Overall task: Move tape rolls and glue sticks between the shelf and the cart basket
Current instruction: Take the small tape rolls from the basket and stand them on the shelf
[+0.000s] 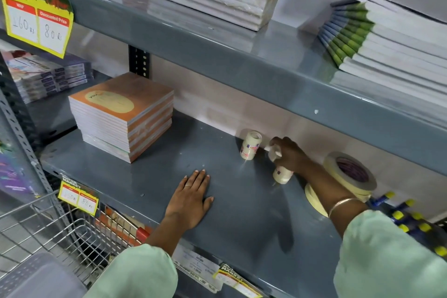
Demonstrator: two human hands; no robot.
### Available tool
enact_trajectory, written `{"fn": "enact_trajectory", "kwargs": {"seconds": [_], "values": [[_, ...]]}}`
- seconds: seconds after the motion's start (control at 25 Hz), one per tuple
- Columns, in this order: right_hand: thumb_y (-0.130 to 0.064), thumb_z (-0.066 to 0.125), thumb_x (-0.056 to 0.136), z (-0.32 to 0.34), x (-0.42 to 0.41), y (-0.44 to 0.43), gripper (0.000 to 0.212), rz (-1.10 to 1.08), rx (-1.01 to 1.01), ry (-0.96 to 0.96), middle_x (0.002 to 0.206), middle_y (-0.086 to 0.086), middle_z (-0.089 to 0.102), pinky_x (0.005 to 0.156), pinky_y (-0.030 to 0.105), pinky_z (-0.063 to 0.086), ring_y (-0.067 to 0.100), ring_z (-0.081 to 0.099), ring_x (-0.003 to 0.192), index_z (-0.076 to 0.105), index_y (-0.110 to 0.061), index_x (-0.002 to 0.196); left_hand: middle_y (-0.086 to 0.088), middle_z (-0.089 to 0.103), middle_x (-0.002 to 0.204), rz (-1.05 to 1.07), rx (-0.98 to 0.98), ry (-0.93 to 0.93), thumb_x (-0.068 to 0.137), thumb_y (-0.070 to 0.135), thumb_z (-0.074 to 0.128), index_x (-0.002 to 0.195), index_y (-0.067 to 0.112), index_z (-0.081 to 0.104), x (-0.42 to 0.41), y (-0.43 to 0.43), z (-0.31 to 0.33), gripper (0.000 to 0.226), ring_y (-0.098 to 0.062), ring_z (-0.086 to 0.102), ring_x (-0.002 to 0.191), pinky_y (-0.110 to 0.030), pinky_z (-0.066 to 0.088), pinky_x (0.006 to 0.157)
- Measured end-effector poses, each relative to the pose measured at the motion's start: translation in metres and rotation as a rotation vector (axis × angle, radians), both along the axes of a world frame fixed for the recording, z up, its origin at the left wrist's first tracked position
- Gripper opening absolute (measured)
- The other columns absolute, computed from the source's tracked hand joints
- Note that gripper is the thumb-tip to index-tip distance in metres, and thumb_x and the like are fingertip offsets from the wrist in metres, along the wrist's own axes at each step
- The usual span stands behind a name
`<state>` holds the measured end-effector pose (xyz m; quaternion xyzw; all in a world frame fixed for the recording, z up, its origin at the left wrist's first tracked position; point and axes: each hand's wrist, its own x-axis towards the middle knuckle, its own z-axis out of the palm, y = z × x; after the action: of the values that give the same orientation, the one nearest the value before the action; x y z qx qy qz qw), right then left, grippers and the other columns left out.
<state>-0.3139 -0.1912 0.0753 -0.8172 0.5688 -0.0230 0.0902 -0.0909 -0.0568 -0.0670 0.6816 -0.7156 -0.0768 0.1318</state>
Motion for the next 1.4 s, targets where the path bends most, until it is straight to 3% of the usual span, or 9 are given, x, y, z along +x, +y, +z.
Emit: {"fn": "enact_trajectory", "kwargs": {"seconds": [0.12,0.24,0.44,0.64,0.96,1.08,1.2,1.28,1.4], "values": [[-0.002,0.067,0.073,0.008,-0.020,-0.018,0.047,-0.081,0.057,0.062,0.095,0.012,0.043,0.065,0.022,0.037,0.036,0.054,0.099,0.052,-0.007,0.117,0.000,0.002,0.160,0.000,-0.006,0.006,0.068,0.056,-0.015,0.147,0.018,0.001,0.000,0.000,-0.001,0.088,-0.017,-0.002,0.147,-0.034,0.001,0.120],[0.005,0.066,0.073,0.004,-0.024,-0.025,0.045,-0.094,0.153,0.113,0.101,0.013,0.053,0.051,0.013,0.031,0.022,0.049,0.089,0.055,-0.002,0.116,0.000,0.002,0.160,0.001,-0.013,0.007,0.069,0.056,-0.014,0.146,0.018,0.001,0.001,0.000,0.000,0.088,-0.017,-0.002,0.147,-0.034,0.000,0.120],[0.003,0.068,0.075,-0.007,-0.029,-0.031,0.052,-0.112,0.200,0.176,0.127,0.020,0.054,0.069,0.022,0.040,0.027,0.052,0.100,0.049,-0.003,0.123,-0.001,0.000,0.160,-0.006,-0.008,0.003,0.070,0.056,-0.015,0.146,0.018,0.000,0.002,-0.001,-0.002,0.087,-0.018,-0.004,0.147,-0.034,-0.002,0.120],[-0.004,0.074,0.073,-0.014,-0.033,-0.039,0.056,-0.108,0.210,0.143,0.128,0.018,0.055,0.072,0.023,0.040,0.018,0.044,0.093,0.051,-0.008,0.124,-0.001,-0.001,0.160,-0.009,-0.008,-0.015,0.071,0.060,-0.018,0.146,0.018,-0.002,0.002,-0.001,-0.003,0.088,-0.017,-0.005,0.147,-0.033,-0.003,0.119],[-0.011,0.076,0.071,-0.018,-0.035,-0.052,0.052,-0.113,0.211,0.184,0.123,0.015,0.061,0.075,0.027,0.044,0.019,0.052,0.089,0.055,-0.011,0.119,-0.001,-0.002,0.159,-0.019,-0.006,-0.028,0.065,0.064,-0.031,0.146,0.018,-0.003,0.002,-0.001,-0.002,0.097,-0.017,-0.005,0.147,-0.031,-0.008,0.114],[-0.016,0.078,0.071,-0.013,-0.030,-0.048,0.060,-0.133,0.237,0.184,0.126,0.014,0.057,0.083,0.033,0.051,0.029,0.058,0.103,0.049,-0.010,0.123,-0.001,-0.002,0.159,-0.020,0.021,-0.026,0.077,0.064,-0.020,0.146,0.018,-0.003,0.001,0.000,0.000,0.085,-0.017,-0.006,0.147,-0.032,-0.006,0.117],[-0.027,0.076,0.074,-0.001,-0.013,-0.038,0.073,-0.089,0.067,0.216,0.135,0.019,0.042,0.095,0.042,0.043,0.038,0.040,0.124,0.036,-0.015,0.135,-0.001,-0.001,0.160,0.002,0.087,-0.038,0.096,0.049,0.014,0.147,0.018,0.000,0.000,-0.001,0.004,0.061,-0.017,-0.005,0.147,-0.035,-0.001,0.121],[-0.029,0.071,0.078,0.012,0.008,-0.027,0.070,-0.047,-0.077,0.121,0.140,0.018,0.036,0.100,0.047,0.040,0.038,0.031,0.129,0.034,-0.016,0.136,-0.001,0.000,0.160,-0.006,0.092,-0.026,0.097,0.044,0.022,0.147,0.017,0.003,-0.002,-0.003,0.006,0.060,-0.017,-0.004,0.147,-0.035,0.000,0.122],[-0.024,0.064,0.084,0.029,0.062,0.000,0.054,0.050,-0.261,-0.051,0.136,0.019,0.038,0.097,0.050,0.044,0.036,0.031,0.128,0.041,-0.013,0.131,-0.004,0.007,0.159,0.001,0.102,0.012,0.098,0.038,0.028,0.146,0.013,0.011,0.002,0.003,0.012,0.057,-0.018,0.001,0.147,-0.036,0.002,0.122]]}}
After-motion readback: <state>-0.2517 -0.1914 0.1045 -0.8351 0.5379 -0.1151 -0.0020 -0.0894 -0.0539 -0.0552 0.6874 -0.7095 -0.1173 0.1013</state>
